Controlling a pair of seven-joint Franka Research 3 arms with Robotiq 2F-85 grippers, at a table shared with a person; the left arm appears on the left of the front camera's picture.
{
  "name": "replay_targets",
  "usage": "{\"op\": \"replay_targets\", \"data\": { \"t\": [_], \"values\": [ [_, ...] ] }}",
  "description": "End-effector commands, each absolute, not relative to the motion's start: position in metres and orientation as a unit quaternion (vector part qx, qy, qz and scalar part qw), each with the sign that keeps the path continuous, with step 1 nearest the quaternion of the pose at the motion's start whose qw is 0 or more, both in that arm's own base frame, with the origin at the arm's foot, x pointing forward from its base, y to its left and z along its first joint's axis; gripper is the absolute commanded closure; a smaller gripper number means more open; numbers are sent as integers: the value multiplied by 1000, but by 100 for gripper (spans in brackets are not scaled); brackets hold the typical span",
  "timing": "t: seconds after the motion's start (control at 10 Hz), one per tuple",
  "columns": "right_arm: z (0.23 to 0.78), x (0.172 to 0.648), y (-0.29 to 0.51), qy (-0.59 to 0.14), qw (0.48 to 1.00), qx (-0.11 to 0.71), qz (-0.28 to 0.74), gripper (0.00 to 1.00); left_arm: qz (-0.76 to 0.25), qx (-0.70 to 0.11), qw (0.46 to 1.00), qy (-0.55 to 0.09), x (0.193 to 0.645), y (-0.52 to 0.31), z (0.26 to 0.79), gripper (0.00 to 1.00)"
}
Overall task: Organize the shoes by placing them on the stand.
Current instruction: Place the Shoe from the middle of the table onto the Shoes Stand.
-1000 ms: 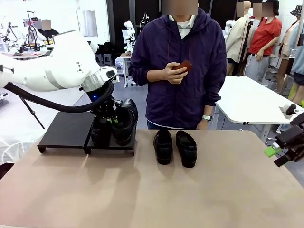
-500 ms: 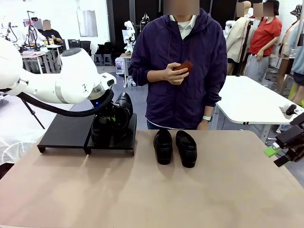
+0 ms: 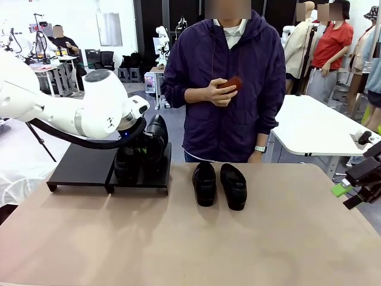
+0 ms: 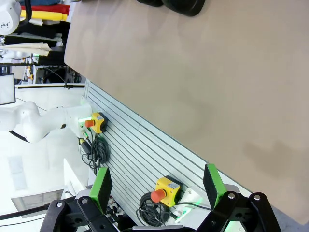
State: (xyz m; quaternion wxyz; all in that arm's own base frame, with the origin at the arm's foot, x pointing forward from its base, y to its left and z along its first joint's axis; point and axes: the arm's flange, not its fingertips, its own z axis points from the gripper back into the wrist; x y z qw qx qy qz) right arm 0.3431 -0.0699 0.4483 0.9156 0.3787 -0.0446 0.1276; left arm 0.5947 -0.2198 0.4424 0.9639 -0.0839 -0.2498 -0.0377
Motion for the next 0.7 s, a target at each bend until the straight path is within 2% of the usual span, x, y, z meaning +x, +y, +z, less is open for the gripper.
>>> {"op": "replay_targets", "data": {
  "t": [0.0,0.2,0.3,0.4,0.5,0.6],
  "values": [
    [449,343,-73,-47,913,380,141,0,-22,-79,968,-235,602,-228,448,100],
    [449,343,-73,-47,913,380,141,0,-11,-82,972,-220,602,-229,447,100],
    [449,343,-73,-47,913,380,141,0,-7,-81,973,-218,604,-229,446,68],
    [449,343,-73,-47,913,380,141,0,-7,-82,973,-217,604,-230,445,11],
    [449,343,-73,-47,913,380,141,0,-8,-79,972,-220,605,-231,447,0],
    [449,343,-73,-47,913,380,141,0,-10,-78,972,-220,604,-233,449,0]
  ]
}}
